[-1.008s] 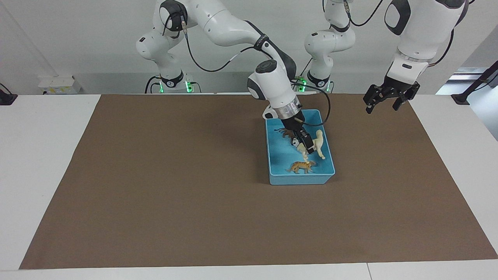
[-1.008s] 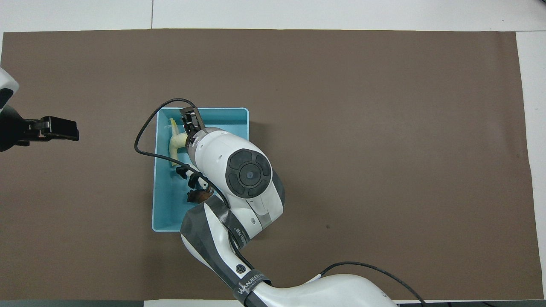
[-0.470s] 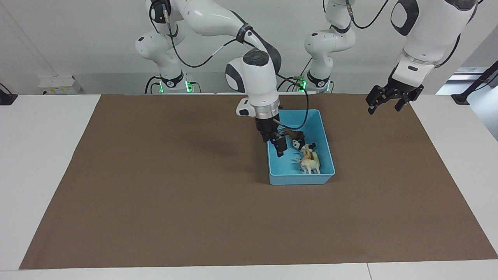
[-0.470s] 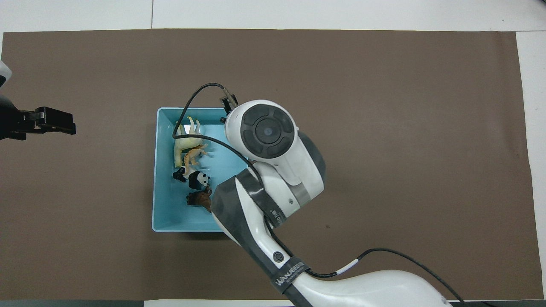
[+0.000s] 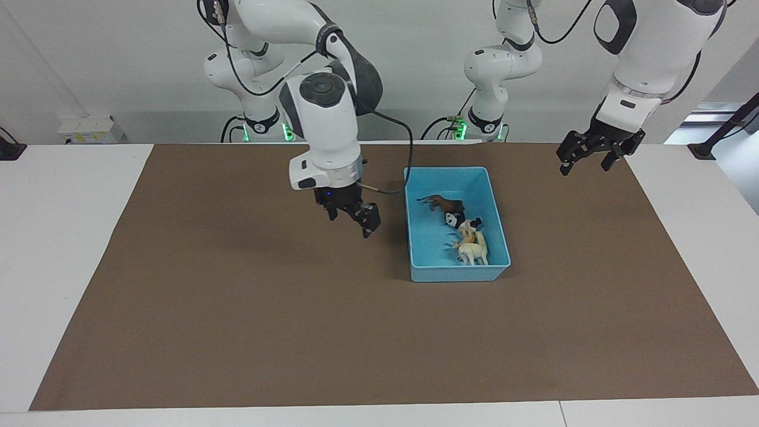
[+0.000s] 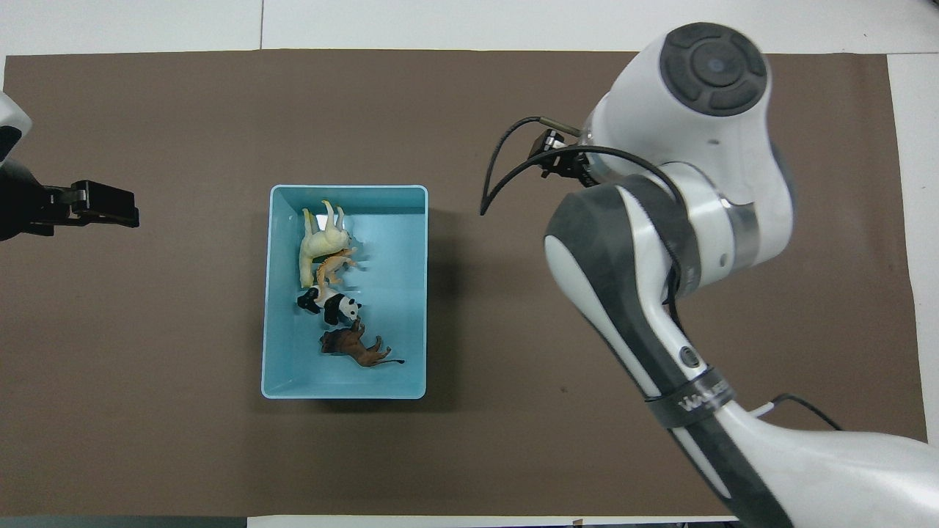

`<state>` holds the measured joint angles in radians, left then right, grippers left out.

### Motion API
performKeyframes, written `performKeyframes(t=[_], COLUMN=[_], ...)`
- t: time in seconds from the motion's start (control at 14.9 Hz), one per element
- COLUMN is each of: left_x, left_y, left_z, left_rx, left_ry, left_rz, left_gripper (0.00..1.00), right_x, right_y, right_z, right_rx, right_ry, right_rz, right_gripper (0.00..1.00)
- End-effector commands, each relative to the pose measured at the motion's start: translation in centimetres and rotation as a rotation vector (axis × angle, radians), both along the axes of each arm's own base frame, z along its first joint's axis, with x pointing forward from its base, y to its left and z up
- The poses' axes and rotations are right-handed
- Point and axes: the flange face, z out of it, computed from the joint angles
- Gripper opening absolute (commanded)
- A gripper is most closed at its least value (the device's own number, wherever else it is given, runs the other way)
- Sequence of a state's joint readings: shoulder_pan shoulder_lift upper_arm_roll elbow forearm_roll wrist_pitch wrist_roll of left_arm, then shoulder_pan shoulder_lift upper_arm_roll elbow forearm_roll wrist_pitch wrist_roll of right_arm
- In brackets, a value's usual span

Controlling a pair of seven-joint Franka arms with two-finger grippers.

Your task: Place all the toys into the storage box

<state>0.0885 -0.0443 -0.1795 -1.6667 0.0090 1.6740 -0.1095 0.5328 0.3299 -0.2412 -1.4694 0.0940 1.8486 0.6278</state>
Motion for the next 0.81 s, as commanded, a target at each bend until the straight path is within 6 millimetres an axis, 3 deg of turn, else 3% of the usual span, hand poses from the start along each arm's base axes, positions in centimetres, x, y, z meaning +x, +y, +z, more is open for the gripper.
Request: performKeyframes(t=[0.0, 0.13, 0.54, 0.74], left_x=[0.4, 0.4, -0.3, -0.4], left_y=[0.2, 1.3, 0.6, 0.7], left_z=[0.7, 0.8, 0.2, -0.2], left_rx=[-0.022, -0.021, -0.016, -0.015], left_ry=[-0.024, -0.027, 0.019, 0.025], left_rz=[0.014, 0.028, 0.016, 0.013], left_gripper=[1.0, 1.0, 1.0, 1.0], right_x=[0.4, 0.8, 1.1, 0.3], right_y=[-5.2, -9.0, -20.7, -22.9], right_z=[0.5, 1.0, 2.9, 3.9], right_rx=[-0.042, -0.077, -0.093, -0.079], right_ry=[0.017, 0.029, 0.033, 0.05], right_rz=[0.197, 0.316, 0.476, 0.465], right_gripper=[1.0, 1.0, 1.0, 1.0])
